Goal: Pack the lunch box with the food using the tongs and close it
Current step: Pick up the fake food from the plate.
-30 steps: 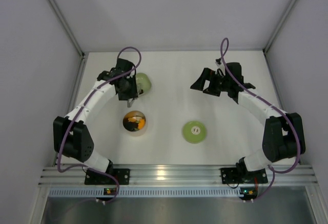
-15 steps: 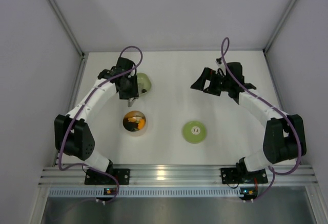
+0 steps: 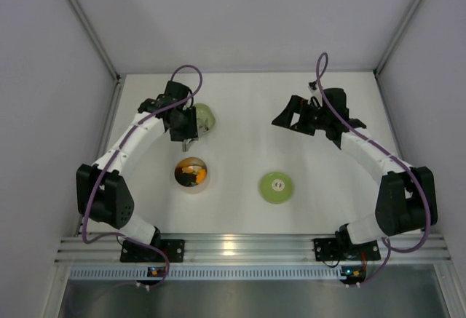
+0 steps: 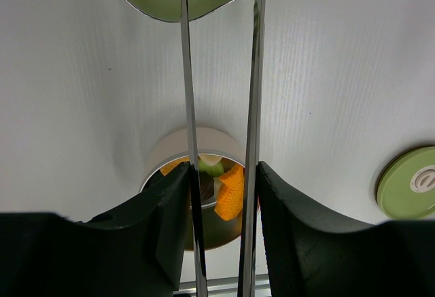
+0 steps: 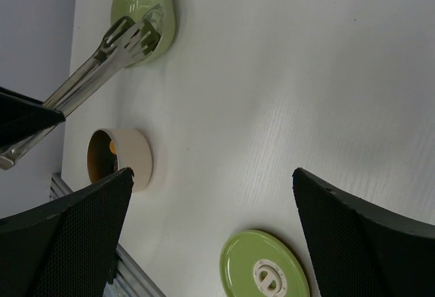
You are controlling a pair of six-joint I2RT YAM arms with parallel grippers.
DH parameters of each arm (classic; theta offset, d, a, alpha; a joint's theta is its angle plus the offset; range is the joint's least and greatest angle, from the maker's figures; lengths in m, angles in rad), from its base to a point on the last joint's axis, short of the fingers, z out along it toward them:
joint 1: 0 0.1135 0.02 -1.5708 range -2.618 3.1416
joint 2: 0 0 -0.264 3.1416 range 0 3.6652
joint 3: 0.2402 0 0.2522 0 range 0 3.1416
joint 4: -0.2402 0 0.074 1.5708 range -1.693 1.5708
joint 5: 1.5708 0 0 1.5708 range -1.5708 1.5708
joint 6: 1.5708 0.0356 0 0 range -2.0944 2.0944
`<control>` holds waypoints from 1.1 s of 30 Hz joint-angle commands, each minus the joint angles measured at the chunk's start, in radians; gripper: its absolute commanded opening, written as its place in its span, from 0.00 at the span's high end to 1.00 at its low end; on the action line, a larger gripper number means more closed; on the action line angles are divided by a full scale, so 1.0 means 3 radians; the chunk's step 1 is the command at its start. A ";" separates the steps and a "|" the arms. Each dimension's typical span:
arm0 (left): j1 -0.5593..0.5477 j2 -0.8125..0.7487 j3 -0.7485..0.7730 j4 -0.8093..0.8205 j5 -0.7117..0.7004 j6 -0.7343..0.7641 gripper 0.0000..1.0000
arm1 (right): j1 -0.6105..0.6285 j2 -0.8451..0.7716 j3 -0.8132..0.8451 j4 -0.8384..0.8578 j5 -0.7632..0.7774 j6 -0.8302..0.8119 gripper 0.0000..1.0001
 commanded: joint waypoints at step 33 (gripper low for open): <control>0.0000 -0.0032 0.0102 -0.0006 0.0398 0.0087 0.52 | 0.0025 -0.0151 -0.0010 0.0004 0.0061 -0.0128 0.01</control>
